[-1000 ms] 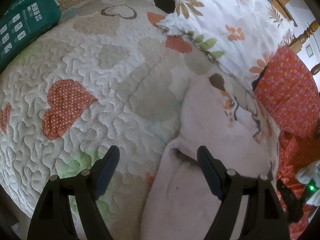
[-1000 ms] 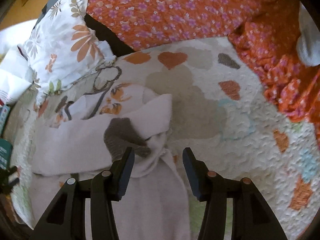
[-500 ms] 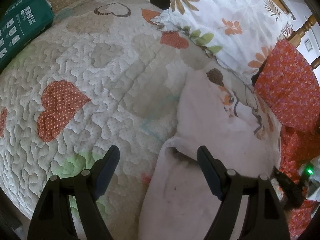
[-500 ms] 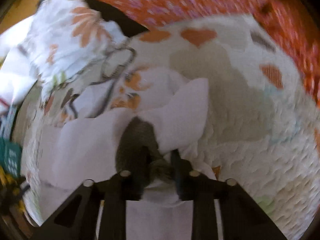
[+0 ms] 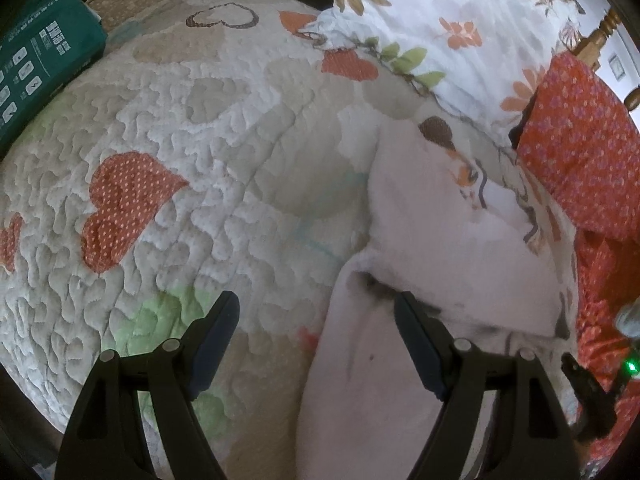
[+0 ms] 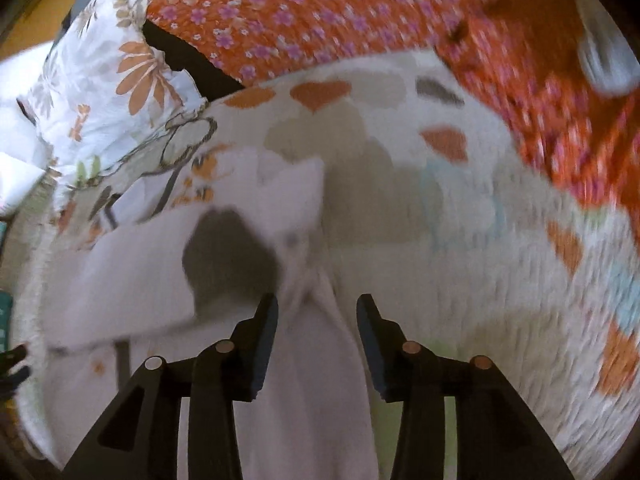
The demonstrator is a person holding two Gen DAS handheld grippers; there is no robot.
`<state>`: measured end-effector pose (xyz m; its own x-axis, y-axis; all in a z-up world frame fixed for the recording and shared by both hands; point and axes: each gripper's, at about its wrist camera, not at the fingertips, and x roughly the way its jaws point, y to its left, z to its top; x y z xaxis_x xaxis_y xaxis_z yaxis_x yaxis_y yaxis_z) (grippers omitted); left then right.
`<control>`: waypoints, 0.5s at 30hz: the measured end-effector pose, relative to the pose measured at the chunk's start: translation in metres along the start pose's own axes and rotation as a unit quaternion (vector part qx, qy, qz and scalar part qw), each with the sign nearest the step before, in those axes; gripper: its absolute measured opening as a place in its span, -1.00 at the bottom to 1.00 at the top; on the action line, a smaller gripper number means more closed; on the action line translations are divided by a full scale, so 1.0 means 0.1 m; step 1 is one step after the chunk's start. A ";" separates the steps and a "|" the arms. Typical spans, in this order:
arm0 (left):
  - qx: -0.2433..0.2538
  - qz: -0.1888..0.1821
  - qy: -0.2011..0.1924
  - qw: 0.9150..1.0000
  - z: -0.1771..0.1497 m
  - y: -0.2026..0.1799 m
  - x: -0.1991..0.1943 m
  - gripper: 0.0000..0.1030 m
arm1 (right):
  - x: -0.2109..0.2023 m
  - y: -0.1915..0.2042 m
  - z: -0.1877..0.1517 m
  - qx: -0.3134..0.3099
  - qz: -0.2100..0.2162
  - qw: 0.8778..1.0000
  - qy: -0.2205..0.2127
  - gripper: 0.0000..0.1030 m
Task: Fold small clothes
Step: 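Press the folded fabric flat with the open right tool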
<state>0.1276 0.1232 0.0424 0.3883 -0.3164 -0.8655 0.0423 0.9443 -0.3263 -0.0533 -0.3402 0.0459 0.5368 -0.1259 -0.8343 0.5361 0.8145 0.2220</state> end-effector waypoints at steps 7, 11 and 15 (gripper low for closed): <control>-0.021 -0.010 0.000 1.000 -0.16 0.02 -0.08 0.53 | -0.17 0.21 0.01 -0.007 0.057 0.998 -0.005 -0.13; -0.013 -0.020 -0.002 1.000 -0.07 -0.11 -0.05 0.53 | 0.00 0.95 0.40 -0.052 0.097 0.994 -0.003 -0.13; 0.000 -0.023 -0.002 1.000 0.04 -0.22 0.00 0.53 | 0.48 1.84 0.75 -0.106 0.115 0.987 0.023 -0.43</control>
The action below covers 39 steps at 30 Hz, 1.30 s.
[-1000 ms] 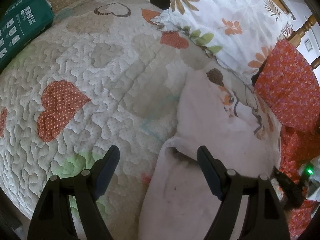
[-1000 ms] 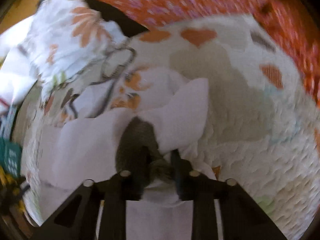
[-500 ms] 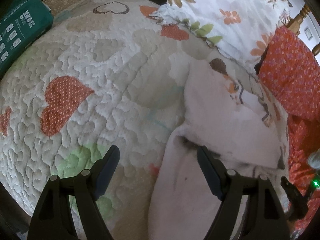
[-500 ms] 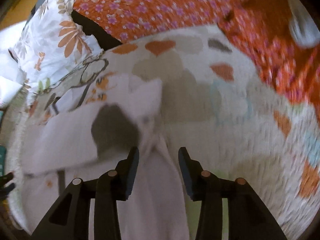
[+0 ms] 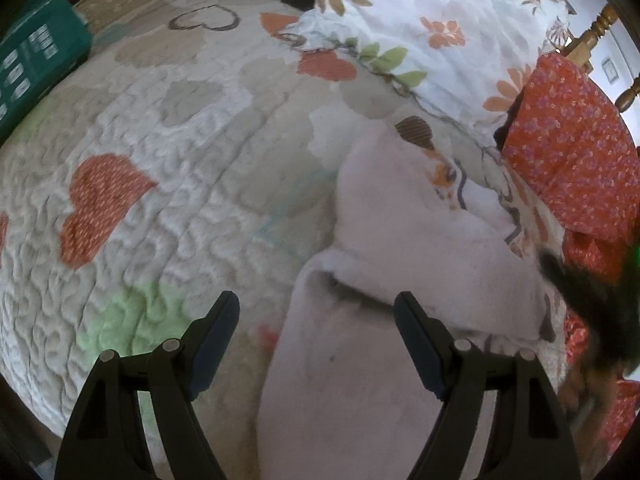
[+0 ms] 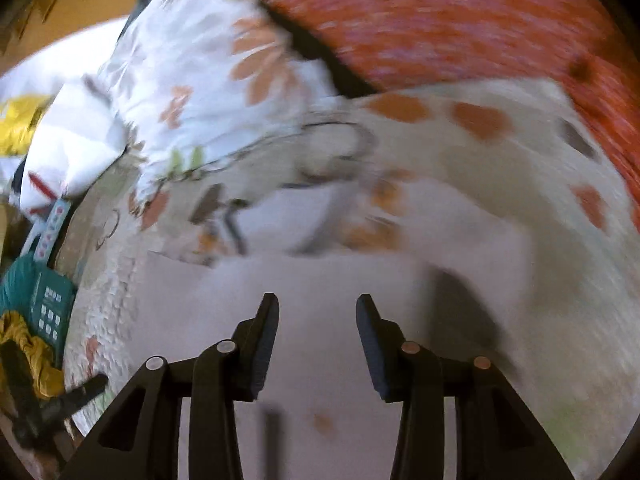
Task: Fold small clothes
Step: 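Press the folded fabric flat with the open right tool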
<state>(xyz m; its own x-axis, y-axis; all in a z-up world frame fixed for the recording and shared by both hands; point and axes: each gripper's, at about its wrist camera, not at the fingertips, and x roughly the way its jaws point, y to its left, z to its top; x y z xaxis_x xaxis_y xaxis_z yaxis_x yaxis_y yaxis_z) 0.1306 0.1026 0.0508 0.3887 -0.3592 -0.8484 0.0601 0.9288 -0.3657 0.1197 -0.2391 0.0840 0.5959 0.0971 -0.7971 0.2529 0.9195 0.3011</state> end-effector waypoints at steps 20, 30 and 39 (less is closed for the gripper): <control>-0.013 -0.009 0.024 1.000 0.12 0.16 0.06 0.53 | 1.21 0.76 1.04 -0.094 -0.064 0.993 0.025 -0.51; -0.004 -0.004 0.030 1.000 0.06 0.07 0.12 0.53 | 1.18 -0.09 0.75 -0.085 -0.140 0.985 0.051 -0.52; -0.005 -0.003 0.027 1.000 0.09 0.11 0.10 0.53 | 0.62 -0.23 0.73 -0.039 -0.173 0.984 -0.014 -0.03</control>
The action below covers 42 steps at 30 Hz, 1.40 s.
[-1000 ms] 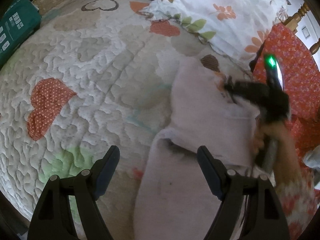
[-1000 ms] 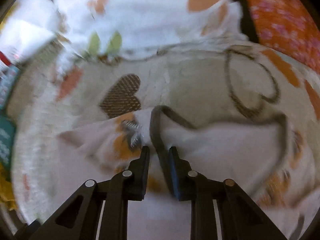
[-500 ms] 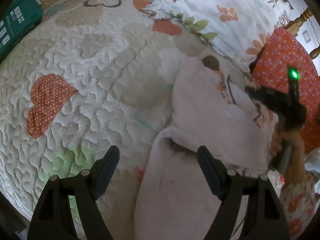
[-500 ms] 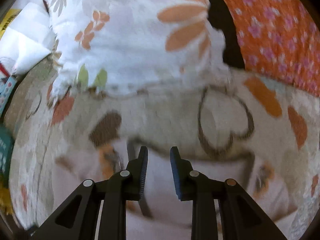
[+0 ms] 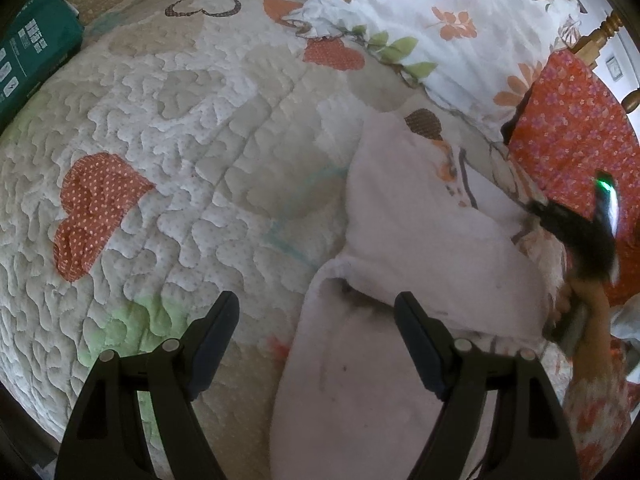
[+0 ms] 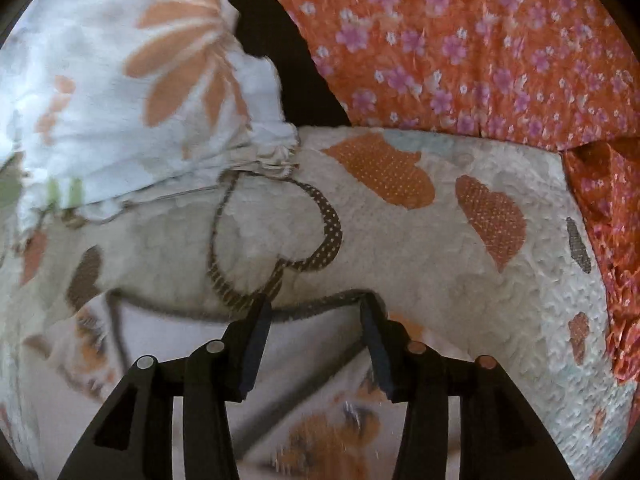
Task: Fold small clothes
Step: 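Press the folded fabric flat with the open right tool, then grasp the grey ribbed hem of the cardigan with both tools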
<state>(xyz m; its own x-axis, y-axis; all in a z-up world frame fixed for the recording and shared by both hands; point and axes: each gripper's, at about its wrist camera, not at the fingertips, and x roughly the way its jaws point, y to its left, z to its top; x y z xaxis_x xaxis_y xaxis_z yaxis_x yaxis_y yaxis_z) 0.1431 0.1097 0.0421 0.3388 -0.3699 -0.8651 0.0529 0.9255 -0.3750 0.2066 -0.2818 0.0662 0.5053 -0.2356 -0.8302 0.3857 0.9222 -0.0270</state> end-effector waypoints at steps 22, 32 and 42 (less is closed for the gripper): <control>0.040 -0.025 -0.001 0.999 -0.80 0.33 -0.18 0.53 | -1.22 -1.89 -2.99 0.228 0.177 0.956 0.056 0.17; 0.032 -0.125 -0.006 0.992 -1.51 0.33 -0.24 0.35 | -1.24 -1.60 -3.44 0.245 0.346 0.904 0.061 0.21; 0.015 -0.131 0.007 0.991 -2.16 0.29 -0.26 0.35 | -1.24 -1.45 -3.78 0.263 0.440 0.853 0.091 0.21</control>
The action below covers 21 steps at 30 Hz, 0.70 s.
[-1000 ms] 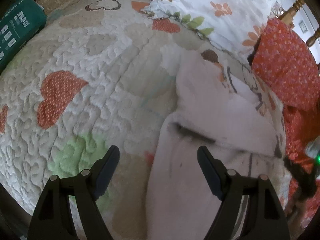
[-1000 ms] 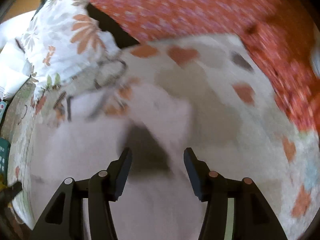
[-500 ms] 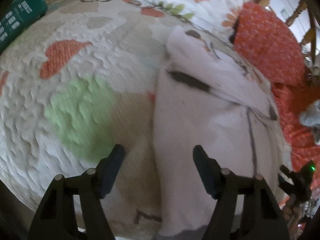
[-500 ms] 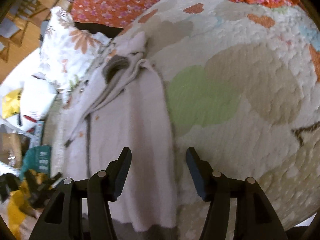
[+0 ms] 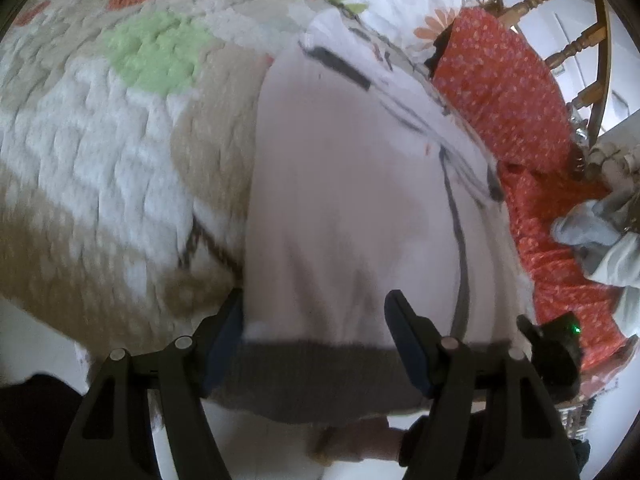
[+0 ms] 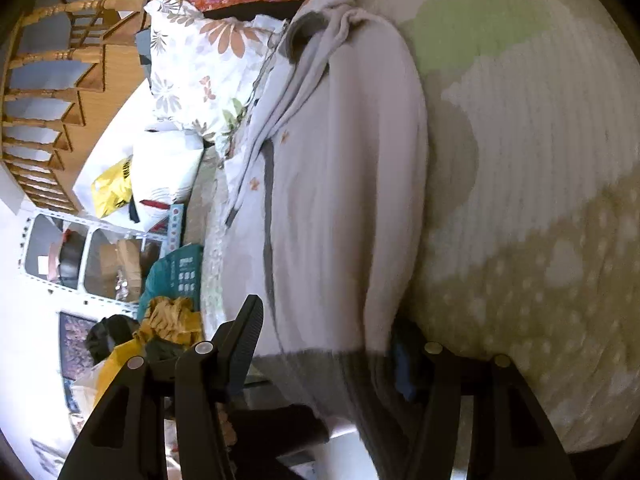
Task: Fold small clothes
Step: 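Grasp the grey ribbed hem of the cardigan with both tools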
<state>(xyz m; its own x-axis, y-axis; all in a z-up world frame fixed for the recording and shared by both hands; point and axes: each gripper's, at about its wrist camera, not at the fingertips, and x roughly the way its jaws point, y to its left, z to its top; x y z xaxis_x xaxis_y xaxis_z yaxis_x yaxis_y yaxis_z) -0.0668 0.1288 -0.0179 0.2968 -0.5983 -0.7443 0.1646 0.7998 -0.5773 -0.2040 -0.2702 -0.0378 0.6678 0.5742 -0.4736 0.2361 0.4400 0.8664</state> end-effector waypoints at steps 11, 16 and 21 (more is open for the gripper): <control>0.003 0.010 0.022 1.000 -0.22 -0.05 0.12 0.40 | 0.07 0.09 -0.28 -0.040 -0.038 0.998 0.002 0.17; 0.017 0.047 0.030 0.998 -0.26 -0.11 0.15 -0.32 | 0.09 0.16 -0.36 -0.064 -0.097 0.993 -0.020 -0.29; -0.026 0.009 0.031 0.999 -0.06 -0.04 -0.06 -0.86 | 0.07 0.29 -0.33 -0.087 -0.147 0.985 -0.024 -0.76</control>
<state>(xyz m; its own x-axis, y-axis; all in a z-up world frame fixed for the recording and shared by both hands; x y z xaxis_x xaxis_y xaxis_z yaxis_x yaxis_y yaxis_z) -0.0750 0.1288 -0.0135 0.2407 -0.5871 -0.7729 0.1097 0.8077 -0.5793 -0.2156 -0.2309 -0.0213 0.6219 0.3728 -0.6886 0.3024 0.6968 0.6504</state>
